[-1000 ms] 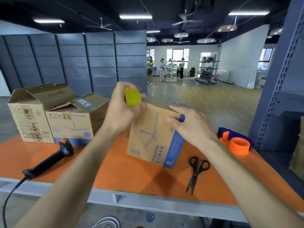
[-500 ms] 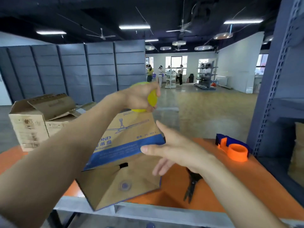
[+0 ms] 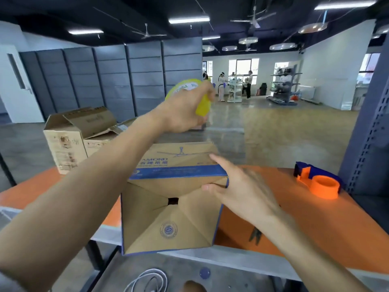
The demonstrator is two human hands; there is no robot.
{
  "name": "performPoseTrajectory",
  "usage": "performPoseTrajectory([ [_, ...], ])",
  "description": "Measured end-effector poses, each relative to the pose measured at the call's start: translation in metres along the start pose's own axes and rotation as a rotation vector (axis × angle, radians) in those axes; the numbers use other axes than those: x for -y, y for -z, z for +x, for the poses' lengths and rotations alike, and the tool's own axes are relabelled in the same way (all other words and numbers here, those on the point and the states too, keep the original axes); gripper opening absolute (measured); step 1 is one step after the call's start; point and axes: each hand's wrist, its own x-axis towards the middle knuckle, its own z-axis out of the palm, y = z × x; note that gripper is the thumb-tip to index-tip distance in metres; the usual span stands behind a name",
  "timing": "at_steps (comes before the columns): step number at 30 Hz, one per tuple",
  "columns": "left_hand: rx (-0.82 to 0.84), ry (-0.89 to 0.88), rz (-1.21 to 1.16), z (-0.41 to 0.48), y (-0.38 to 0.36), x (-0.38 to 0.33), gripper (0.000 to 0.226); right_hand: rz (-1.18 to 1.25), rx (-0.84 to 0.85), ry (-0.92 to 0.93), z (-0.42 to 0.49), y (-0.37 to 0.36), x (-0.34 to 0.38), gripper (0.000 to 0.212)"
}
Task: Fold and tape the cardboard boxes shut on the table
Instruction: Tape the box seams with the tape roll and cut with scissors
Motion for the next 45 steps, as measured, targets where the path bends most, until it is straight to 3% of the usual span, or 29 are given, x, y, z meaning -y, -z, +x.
performPoseTrajectory([
  [4,-0.208,0.144,0.292,-0.049,0.014,0.028,0.043,-0.205,-0.101,-0.010,-0.009,-0.008,0.013,0.078],
  [10,-0.452,0.318,0.408,-0.120,0.008,0.062,0.031,-0.103,-0.102,0.013,-0.009,-0.016,0.036,0.068],
  [11,-0.457,0.350,0.404,-0.127,0.003,0.068,0.025,-0.050,-0.097,0.001,-0.007,-0.016,0.036,0.067],
  [14,-0.452,0.447,0.367,-0.136,-0.016,0.079,0.034,0.206,-0.152,-0.059,0.005,-0.016,0.029,0.053],
  [16,-0.474,0.448,0.349,-0.136,-0.025,0.080,0.038,0.253,-0.174,-0.083,0.021,-0.017,0.019,0.045],
  [18,-0.499,0.418,0.337,-0.132,-0.030,0.081,0.043,0.302,-0.100,-0.115,0.038,-0.017,0.009,0.042],
  [21,-0.509,0.390,0.283,-0.124,-0.033,0.084,0.040,0.464,0.072,-0.144,0.053,-0.016,-0.001,0.056],
  [23,-0.498,0.405,0.238,-0.117,-0.034,0.086,0.040,0.492,0.116,-0.122,0.057,-0.016,-0.005,0.061],
  [26,-0.499,0.415,0.214,-0.110,-0.039,0.085,0.042,0.516,0.104,-0.106,0.061,-0.016,-0.012,0.052],
  [34,-0.608,0.502,0.404,-0.129,-0.041,0.084,0.035,0.556,0.083,-0.095,0.071,-0.022,-0.020,0.042],
  [39,-0.627,0.553,0.186,-0.124,-0.049,0.083,0.032,0.449,-0.032,-0.151,0.069,-0.029,-0.012,0.044],
  [45,-0.532,0.536,-0.171,-0.084,-0.064,0.074,0.034,0.202,-0.181,-0.129,0.055,-0.018,-0.012,0.076],
])
